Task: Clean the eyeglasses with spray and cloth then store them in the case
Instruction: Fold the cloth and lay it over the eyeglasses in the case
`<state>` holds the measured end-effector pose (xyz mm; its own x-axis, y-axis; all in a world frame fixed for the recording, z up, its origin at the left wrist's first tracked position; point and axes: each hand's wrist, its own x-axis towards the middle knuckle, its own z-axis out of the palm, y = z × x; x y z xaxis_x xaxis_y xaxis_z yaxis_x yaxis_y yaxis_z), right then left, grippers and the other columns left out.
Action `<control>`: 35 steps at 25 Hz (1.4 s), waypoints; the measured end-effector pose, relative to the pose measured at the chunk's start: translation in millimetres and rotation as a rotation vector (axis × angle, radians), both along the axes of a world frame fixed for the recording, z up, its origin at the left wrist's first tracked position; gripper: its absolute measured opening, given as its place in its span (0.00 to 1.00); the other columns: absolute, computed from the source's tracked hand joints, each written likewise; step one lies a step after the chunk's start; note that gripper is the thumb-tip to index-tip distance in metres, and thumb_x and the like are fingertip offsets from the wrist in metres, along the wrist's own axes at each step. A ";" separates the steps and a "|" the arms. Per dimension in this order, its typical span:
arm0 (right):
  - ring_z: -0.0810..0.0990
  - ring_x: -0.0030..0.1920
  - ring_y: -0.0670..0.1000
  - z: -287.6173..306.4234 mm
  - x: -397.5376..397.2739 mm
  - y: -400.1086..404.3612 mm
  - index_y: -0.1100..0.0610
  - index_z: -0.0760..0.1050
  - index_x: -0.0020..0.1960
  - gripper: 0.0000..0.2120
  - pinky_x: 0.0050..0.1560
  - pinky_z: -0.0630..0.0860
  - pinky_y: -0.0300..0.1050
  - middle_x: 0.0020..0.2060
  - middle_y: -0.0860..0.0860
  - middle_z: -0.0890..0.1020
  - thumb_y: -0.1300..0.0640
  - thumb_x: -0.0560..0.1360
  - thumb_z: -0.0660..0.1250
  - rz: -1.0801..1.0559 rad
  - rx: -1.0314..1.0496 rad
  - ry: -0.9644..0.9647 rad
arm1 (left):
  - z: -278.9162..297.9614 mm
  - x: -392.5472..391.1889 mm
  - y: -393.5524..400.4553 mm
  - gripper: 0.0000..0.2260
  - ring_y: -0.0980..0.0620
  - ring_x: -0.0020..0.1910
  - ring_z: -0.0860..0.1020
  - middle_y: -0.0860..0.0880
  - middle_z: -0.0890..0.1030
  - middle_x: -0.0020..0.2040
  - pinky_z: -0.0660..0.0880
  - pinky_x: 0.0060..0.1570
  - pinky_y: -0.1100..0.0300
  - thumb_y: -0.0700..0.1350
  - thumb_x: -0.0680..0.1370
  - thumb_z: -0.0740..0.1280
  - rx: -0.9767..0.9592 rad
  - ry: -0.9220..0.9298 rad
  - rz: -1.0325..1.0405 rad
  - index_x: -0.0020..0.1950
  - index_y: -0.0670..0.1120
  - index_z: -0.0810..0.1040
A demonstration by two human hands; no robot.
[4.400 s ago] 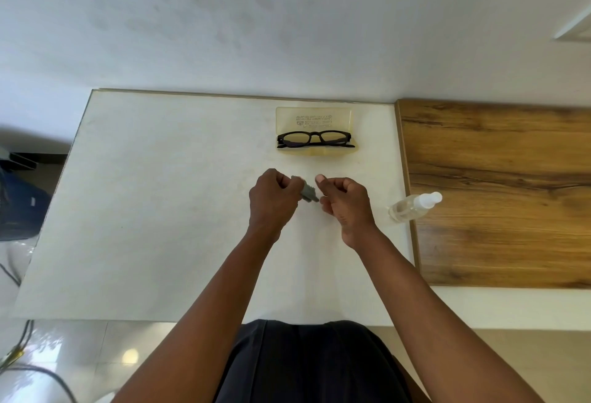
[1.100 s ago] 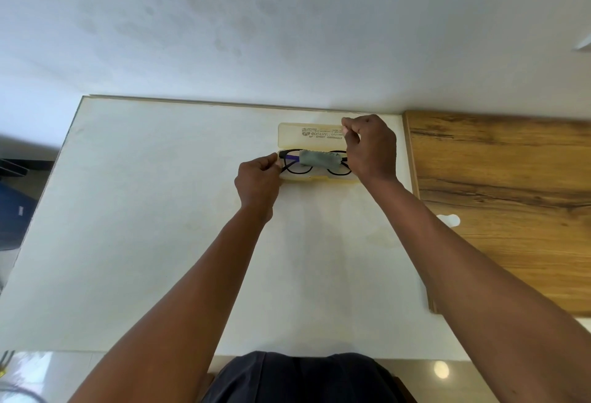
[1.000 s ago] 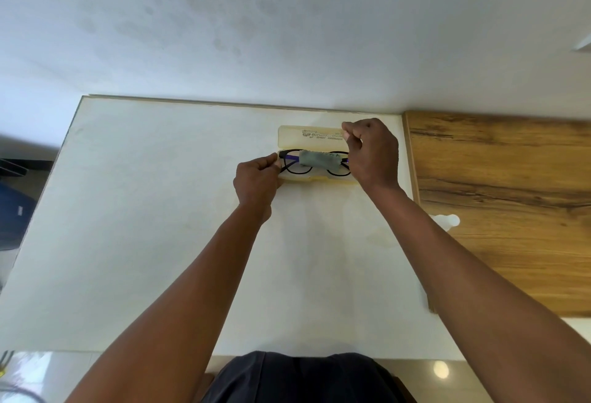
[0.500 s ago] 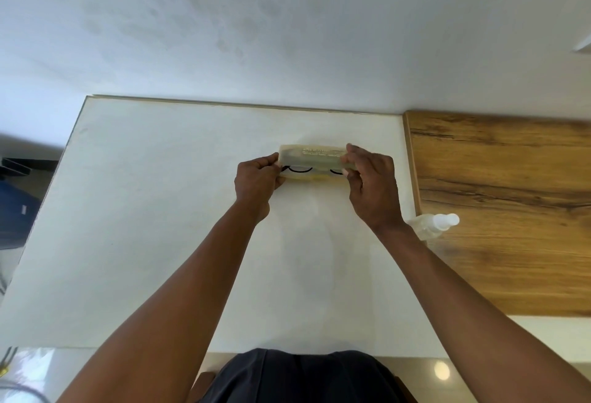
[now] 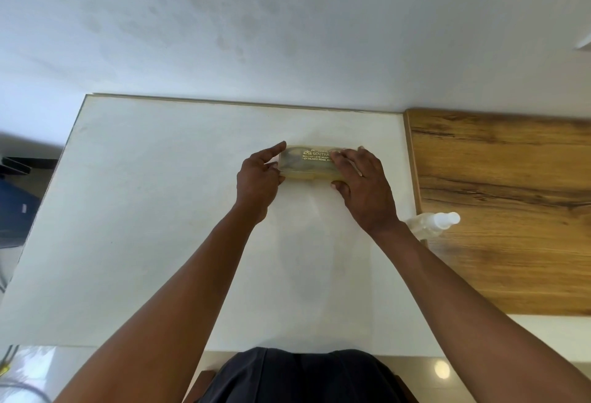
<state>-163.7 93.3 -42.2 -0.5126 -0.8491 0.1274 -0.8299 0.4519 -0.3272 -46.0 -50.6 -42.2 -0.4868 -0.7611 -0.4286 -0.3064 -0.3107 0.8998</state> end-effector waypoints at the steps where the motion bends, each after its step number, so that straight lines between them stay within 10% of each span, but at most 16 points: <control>1: 0.69 0.65 0.62 0.6 -0.6 -0.8 0.61 0.70 0.67 0.24 0.69 0.64 0.54 0.62 0.59 0.75 0.63 0.72 0.69 0.005 0.013 0.000 | -0.2 0.4 1.0 0.24 0.49 0.56 0.76 0.47 0.77 0.62 0.72 0.63 0.49 0.28 0.74 0.56 -0.061 -0.011 -0.040 0.61 0.48 0.77; 5: 0.70 0.65 0.62 3.6 -4.8 -2.8 0.62 0.69 0.67 0.23 0.69 0.65 0.56 0.63 0.60 0.75 0.64 0.72 0.67 0.035 0.041 0.027 | 6.5 3.2 4.0 0.26 0.54 0.69 0.66 0.49 0.68 0.72 0.59 0.66 0.69 0.28 0.71 0.58 -0.507 -0.119 -0.327 0.66 0.45 0.73; 13: 0.62 0.71 0.60 0.9 -13.3 -7.5 0.61 0.60 0.72 0.23 0.73 0.58 0.53 0.71 0.58 0.65 0.61 0.78 0.59 0.064 0.163 0.090 | 4.4 2.4 -3.7 0.23 0.45 0.73 0.61 0.42 0.66 0.72 0.66 0.67 0.49 0.36 0.77 0.64 -1.017 -0.245 -0.672 0.71 0.43 0.64; 29: 0.66 0.69 0.63 -1.4 -9.3 -6.7 0.63 0.65 0.69 0.20 0.70 0.63 0.56 0.68 0.60 0.70 0.58 0.79 0.59 0.057 0.121 0.078 | 3.8 0.3 -0.8 0.22 0.43 0.72 0.62 0.39 0.67 0.71 0.64 0.68 0.50 0.34 0.76 0.65 -0.969 -0.218 -0.630 0.69 0.40 0.67; 35: 0.67 0.68 0.59 7.7 -1.3 -13.3 0.60 0.75 0.61 0.15 0.69 0.63 0.51 0.64 0.61 0.74 0.56 0.78 0.62 -0.228 -0.167 -0.307 | 4.3 -2.3 12.8 0.20 0.44 0.69 0.68 0.35 0.69 0.68 0.58 0.61 0.73 0.44 0.75 0.68 -0.644 -0.198 -0.316 0.66 0.42 0.73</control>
